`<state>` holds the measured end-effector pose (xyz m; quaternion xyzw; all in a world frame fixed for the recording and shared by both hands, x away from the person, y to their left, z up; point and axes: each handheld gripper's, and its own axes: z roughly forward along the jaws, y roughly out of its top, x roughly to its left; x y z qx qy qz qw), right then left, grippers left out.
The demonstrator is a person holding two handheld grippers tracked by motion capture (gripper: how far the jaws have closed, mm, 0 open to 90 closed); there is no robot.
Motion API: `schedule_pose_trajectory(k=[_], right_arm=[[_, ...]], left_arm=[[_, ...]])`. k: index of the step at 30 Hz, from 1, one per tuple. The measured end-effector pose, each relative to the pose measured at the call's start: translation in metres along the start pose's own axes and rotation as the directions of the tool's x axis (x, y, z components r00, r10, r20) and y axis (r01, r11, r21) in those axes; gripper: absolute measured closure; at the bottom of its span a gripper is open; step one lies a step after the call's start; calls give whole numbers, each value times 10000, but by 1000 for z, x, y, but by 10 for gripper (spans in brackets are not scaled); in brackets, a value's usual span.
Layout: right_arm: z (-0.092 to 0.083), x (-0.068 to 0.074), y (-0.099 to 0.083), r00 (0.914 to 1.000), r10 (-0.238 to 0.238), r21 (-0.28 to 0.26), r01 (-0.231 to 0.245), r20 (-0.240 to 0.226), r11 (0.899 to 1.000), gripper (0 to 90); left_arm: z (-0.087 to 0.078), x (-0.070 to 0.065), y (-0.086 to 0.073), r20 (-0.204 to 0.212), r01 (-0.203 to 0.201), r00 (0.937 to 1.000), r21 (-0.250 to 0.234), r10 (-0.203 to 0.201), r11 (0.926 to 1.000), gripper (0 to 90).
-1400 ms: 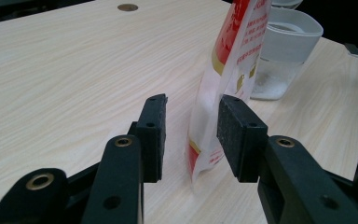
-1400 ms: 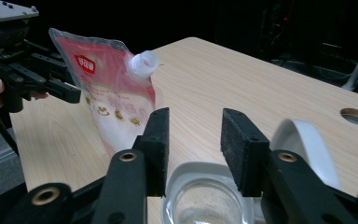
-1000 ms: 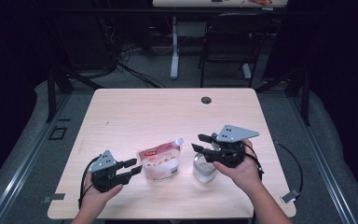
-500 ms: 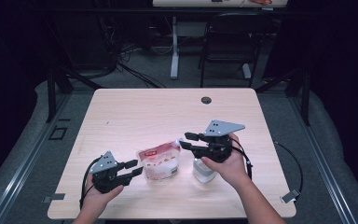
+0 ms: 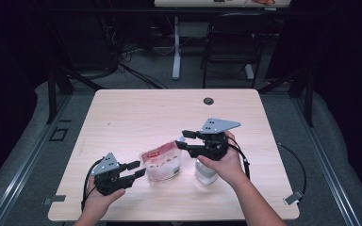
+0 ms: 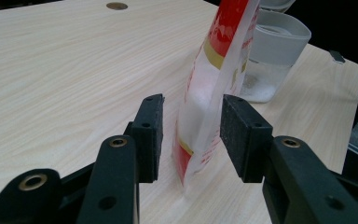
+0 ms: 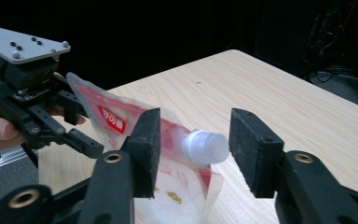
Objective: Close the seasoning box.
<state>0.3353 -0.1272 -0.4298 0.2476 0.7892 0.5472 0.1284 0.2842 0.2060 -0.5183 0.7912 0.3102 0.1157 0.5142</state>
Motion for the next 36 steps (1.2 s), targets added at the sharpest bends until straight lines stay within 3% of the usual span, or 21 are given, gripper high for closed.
schedule_pose_trajectory(k=[2, 10, 16, 17, 21, 28, 36], right_arm=[[1, -2, -1, 9998, -66, 72, 65, 173, 10000, 499], [14, -6, -7, 9999, 111, 542, -112, 5, 9985, 494], [19, -6, -11, 9996, 227, 735, -214, -170, 9971, 517], [20, -5, -12, 9995, 205, 805, -185, -243, 9966, 553], [20, -3, -13, 9995, 161, 843, -136, -285, 9963, 588], [10, 1, -15, 9948, 335, 831, -255, -966, 9962, 686], [-1, 3, -19, 9888, 233, 970, -90, -1473, 9952, 704]], left_arm=[[-1, 0, 0, 176, 29, 9998, -55, -28, 10000, 564], [4, -6, -1, 492, -252, 9985, 246, 240, 9994, 563], [11, -7, -1, 540, -389, 9979, 376, 368, 9985, 623], [12, -9, 0, 601, -436, 9973, 404, 411, 9982, 644], [11, -8, 0, 535, -399, 9979, 401, 378, 9984, 681], [8, -4, 1, 304, -211, 9993, 208, 205, 9996, 721], [9, -5, 1, 49, -290, 9996, 237, 289, 9993, 706]])
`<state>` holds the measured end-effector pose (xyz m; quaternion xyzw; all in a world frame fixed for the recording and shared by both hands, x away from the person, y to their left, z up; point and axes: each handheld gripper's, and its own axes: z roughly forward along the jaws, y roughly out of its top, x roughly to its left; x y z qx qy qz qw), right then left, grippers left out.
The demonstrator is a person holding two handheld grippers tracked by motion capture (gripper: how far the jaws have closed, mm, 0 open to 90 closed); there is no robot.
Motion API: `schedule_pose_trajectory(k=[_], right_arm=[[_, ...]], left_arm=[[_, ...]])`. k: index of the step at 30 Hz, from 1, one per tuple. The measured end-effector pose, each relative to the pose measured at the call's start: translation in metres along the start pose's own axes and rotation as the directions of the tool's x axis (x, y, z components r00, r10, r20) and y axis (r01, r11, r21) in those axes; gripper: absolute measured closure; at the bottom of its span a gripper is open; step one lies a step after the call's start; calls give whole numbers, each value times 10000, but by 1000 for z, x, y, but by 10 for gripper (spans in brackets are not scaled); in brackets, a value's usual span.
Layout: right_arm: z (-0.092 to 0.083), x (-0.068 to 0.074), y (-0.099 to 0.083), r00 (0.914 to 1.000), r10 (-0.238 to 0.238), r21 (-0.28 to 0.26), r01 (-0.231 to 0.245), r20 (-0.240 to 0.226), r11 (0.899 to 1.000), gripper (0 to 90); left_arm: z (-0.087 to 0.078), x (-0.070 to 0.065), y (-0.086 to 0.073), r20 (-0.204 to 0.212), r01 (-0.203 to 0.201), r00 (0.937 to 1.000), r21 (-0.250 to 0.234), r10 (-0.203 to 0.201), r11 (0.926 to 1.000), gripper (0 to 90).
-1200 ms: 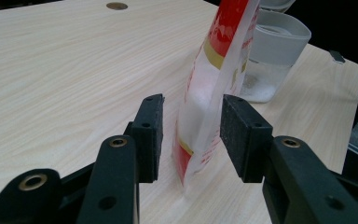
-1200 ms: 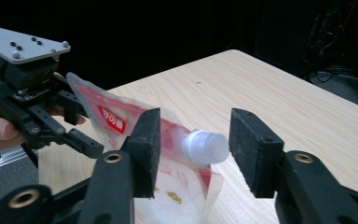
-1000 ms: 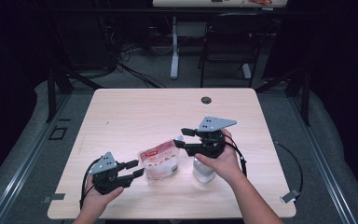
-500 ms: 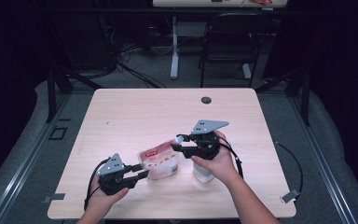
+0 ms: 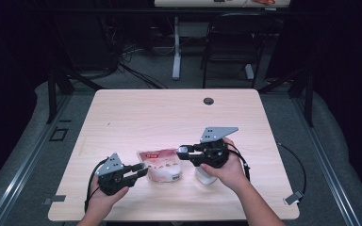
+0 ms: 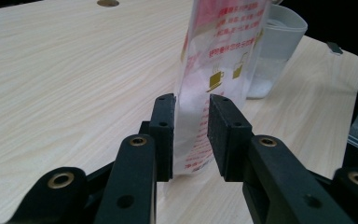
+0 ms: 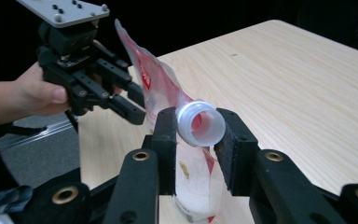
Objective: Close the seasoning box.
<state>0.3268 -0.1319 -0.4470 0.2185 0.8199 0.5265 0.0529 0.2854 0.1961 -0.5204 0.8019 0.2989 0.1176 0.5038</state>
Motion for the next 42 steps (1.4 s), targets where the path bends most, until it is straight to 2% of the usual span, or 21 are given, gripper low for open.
schedule_pose_trajectory(k=[9, 17, 23, 42], right_arm=[[-8, 4, -2, 9996, -271, 267, 273, -72, 9993, 707], [-11, 8, -1, 9993, -378, 454, 376, 36, 9983, 709], [-14, 6, -1, 9993, -368, 479, 364, 87, 9982, 708], [-12, 4, 3, 9988, -467, 711, 454, 176, 9964, 673]], left_arm=[[3, 1, -1, -319, 139, 9994, 36, -138, 9999, 702], [6, 0, 0, -315, 108, 9995, 129, -104, 9999, 702], [7, 1, -1, -347, 113, 9993, 190, -106, 9998, 702], [2, 5, -4, -446, 219, 9988, 186, -210, 9996, 669]])
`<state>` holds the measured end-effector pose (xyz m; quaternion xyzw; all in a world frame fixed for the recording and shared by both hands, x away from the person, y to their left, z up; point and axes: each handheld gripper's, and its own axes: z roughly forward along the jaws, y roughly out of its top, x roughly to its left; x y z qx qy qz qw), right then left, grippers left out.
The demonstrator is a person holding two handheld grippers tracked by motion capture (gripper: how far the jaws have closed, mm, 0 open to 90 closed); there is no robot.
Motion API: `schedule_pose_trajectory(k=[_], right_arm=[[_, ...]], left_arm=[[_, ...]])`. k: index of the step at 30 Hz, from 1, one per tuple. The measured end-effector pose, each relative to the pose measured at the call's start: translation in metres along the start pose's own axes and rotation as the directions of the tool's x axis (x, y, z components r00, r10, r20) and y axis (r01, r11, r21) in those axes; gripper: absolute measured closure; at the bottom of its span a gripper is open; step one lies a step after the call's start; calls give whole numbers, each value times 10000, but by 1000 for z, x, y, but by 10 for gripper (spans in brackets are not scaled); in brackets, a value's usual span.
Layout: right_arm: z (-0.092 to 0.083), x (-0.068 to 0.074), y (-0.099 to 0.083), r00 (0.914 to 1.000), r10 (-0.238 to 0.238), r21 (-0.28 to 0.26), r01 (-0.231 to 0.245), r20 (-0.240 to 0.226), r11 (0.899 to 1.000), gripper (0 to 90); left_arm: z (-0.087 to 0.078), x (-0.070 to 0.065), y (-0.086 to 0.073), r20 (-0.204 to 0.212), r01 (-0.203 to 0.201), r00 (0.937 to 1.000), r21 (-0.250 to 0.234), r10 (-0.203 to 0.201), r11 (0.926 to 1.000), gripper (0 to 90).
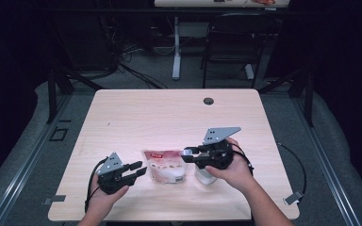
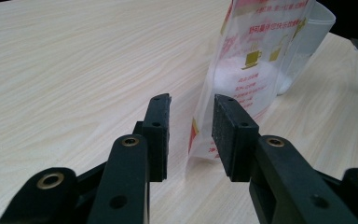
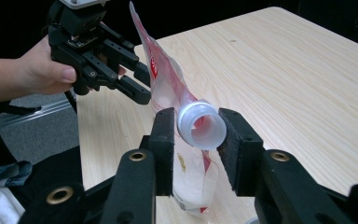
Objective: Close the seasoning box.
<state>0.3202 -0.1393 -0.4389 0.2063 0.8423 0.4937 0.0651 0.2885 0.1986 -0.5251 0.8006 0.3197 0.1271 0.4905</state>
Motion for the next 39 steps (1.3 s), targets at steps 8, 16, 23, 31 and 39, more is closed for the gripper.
schedule_pose_trajectory(k=[8, 16, 23, 31, 39], right_arm=[[0, 1, 3, 9996, -242, 136, 240, 150, 9996, 640], [-5, 3, 17, 9966, -760, 405, 747, 321, 9964, 632], [-3, 7, 37, 9938, -1090, 542, 1077, 216, 9927, 641], [17, 14, 59, 9885, -1510, 821, 1510, -65, 9851, 664], [38, 22, 72, 9817, -1879, 1029, 1901, -302, 9764, 686]], left_arm=[[-1, 2, -1, 36, 10, 10000, 1, -10, 10000, 656], [-1, 2, -1, 42, 31, 10000, 11, -31, 10000, 656], [-1, 2, -1, 84, -18, 10000, 42, 18, 10000, 656], [-2, 3, -1, 107, -10, 9999, 59, 10, 10000, 655], [-1, 2, -1, 100, -55, 9999, 82, 54, 10000, 658]])
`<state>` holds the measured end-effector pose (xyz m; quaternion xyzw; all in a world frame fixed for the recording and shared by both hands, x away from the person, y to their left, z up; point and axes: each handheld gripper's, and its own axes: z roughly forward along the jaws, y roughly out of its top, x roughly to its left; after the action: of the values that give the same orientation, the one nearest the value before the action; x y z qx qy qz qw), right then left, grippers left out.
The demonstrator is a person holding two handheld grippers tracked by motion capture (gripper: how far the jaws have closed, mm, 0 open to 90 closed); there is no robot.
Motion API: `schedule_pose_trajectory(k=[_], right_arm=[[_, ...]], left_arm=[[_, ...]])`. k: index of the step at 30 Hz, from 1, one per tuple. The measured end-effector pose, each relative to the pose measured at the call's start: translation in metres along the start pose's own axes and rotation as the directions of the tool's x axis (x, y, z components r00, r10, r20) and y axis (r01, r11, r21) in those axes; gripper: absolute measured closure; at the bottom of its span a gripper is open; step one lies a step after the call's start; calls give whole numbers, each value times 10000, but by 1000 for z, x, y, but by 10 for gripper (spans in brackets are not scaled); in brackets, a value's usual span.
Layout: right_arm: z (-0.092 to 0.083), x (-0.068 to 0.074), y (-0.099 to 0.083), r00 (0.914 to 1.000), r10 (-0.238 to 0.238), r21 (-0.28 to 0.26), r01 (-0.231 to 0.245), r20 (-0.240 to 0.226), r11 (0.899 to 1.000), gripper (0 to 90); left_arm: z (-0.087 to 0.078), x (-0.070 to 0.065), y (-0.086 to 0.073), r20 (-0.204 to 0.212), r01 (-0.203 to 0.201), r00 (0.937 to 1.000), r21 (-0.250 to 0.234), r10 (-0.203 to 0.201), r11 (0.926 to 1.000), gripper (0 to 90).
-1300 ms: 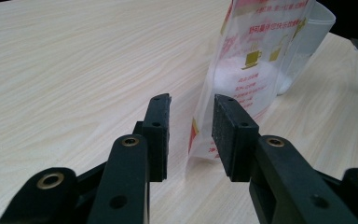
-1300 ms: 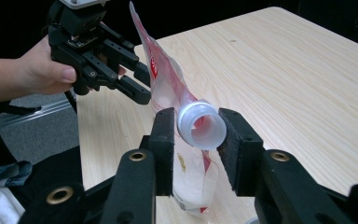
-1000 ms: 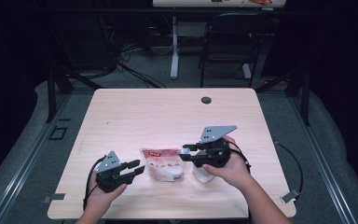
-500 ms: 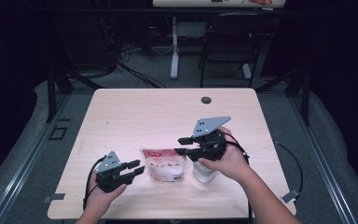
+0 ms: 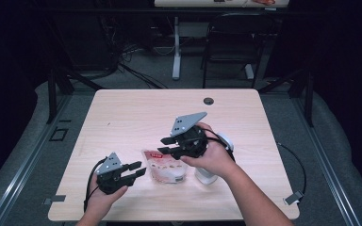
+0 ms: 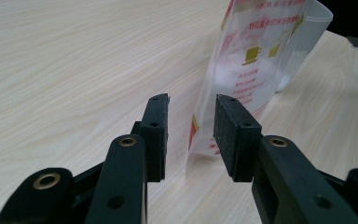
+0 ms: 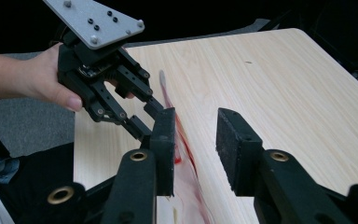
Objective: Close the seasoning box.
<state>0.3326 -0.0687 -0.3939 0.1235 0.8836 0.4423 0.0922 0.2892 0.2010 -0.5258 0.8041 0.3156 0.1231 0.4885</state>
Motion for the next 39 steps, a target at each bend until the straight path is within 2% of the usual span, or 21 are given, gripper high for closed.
schedule_pose_trajectory(k=[3, 7, 12, 16, 19, 25, 28, 32, 39], right_arm=[[9, 4, 8, 9997, -127, 85, 129, -207, 9999, 708], [19, 9, 14, 9991, -350, 266, 356, -231, 9990, 729], [30, 12, 16, 9986, -468, 551, 481, -250, 9973, 752], [34, 12, 15, 9979, -590, 842, 611, -281, 9946, 776], [37, 14, 16, 9965, -797, 1050, 820, -262, 9911, 844], [35, 14, 16, 9937, -1104, 1181, 1116, -174, 9867, 896], [30, 11, 15, 9928, -1137, 1251, 1177, -388, 9851, 900], [26, 10, 14, 9929, -1133, 1235, 1168, -350, 9855, 900], [17, 8, 10, 9943, -995, 1104, 1033, -389, 9885, 900]], left_arm=[[0, 1, 0, 31, -5, 10000, -26, 5, 10000, 658], [-1, 1, -1, 23, 22, 10000, -41, -22, 10000, 658], [0, 2, -1, 36, -72, 10000, 21, 71, 10000, 658], [1, 1, -1, 59, 18, 10000, -7, -18, 10000, 658], [1, 1, -1, 99, 25, 9999, 18, -26, 10000, 657], [2, 1, -1, 180, 68, 9998, 9, -68, 10000, 648], [2, 0, -1, 179, -14, 9998, 47, 13, 10000, 646], [3, 0, -1, 212, 30, 9998, 62, -32, 10000, 636], [6, -2, -2, 361, -143, 9993, 104, 139, 9998, 600]])
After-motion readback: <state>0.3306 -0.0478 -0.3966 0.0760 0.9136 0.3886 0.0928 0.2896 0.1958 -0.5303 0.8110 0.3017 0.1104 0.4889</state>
